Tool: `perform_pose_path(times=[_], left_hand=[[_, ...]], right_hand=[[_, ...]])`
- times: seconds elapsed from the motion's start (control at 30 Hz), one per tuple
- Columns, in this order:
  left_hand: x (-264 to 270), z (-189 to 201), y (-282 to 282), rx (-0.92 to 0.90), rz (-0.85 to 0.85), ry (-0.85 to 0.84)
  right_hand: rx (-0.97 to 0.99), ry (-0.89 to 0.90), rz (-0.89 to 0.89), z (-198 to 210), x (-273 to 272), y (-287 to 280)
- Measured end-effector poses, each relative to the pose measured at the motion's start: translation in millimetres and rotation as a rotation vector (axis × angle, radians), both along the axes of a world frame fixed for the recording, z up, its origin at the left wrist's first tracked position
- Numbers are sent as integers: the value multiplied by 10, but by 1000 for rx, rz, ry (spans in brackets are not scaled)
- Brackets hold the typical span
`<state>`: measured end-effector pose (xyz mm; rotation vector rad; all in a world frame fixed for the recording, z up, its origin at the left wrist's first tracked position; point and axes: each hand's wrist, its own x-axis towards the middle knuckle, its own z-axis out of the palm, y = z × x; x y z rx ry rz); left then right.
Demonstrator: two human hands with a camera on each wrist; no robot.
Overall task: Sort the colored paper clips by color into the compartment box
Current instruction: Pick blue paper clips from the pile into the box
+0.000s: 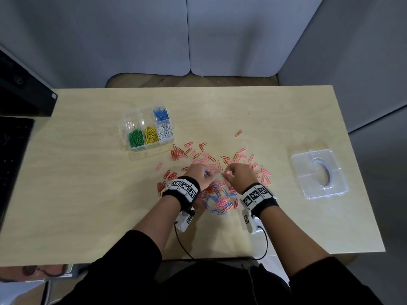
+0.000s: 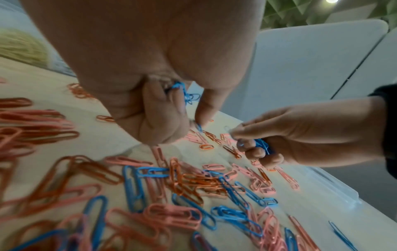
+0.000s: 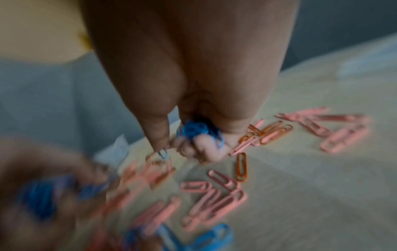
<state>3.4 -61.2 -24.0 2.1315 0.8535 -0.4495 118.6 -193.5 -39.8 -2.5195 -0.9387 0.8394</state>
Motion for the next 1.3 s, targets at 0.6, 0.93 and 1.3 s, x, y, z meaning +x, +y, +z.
perform_pose_path(times=[0.6,0.93,1.3], left_hand=[[-557,-49,-151,-131,190,-191],[-699,-61,-380,-68,299,-236],[-448,-62,-439,138,-114,-81]], right_hand=[[132,633,-188,191,-113,-249],[117,168,39,-1,-350,-217],[432,1357,-590,229,-90,-552]])
